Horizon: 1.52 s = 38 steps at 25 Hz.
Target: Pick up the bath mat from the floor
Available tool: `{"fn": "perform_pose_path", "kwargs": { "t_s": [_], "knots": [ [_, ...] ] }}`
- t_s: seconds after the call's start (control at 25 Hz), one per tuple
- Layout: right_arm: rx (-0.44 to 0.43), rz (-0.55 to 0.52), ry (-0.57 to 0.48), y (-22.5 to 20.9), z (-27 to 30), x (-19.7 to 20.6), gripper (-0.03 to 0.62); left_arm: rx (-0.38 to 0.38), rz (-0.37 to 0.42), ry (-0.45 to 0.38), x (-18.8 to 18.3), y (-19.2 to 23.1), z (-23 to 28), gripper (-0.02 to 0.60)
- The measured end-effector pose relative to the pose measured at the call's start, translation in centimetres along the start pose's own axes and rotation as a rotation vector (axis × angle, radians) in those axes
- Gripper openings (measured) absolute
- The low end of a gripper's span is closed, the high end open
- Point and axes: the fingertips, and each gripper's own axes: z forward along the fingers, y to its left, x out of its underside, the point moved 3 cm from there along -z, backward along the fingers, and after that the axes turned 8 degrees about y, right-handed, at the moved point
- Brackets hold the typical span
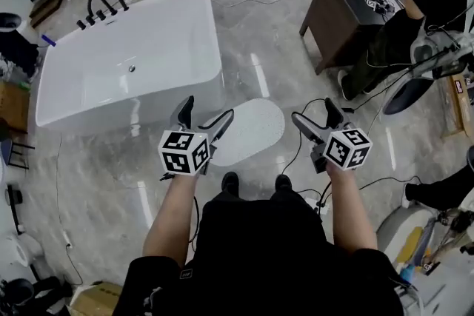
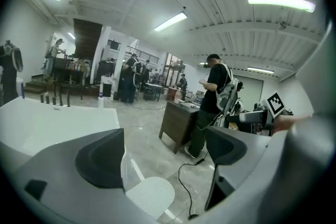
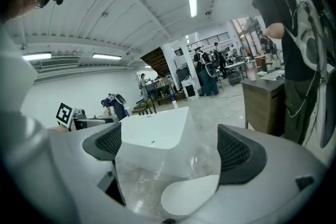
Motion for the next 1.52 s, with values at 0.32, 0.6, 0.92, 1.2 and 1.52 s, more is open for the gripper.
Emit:
{"fn": "perform_pose_path", "kwargs": {
  "t_s": [0.32,0.6,0.92,1.2,1.52],
  "knots": [
    [-0.155,-0.077,0.074,-4.0,0.9,-1.1,0.581,-0.145,-0.108,-0.027,0.4,-4.4,2.0,0.502],
    [-0.243,-0.045,0.197,-6.1,1.7,2.9,0.58,-0.236,-0.17,0.016,2.9,-7.0,1.9,0.502],
    [-0.326,-0.086,0.271,-2.7,6.7,3.0,0.58,-0.301,-0.258,0.043,5.8,-2.5,1.3,0.5],
    [-0.265,-0.096,0.266,-1.9,9.5,2.2,0.58,-0.262,-0.267,0.053,7.8,1.6,2.6,0.5],
    [-0.229,-0.063,0.308,-3.8,10.5,5.5,0.58,-0.254,-0.312,0.128,12.3,3.2,5.7,0.5]
  ]
}}
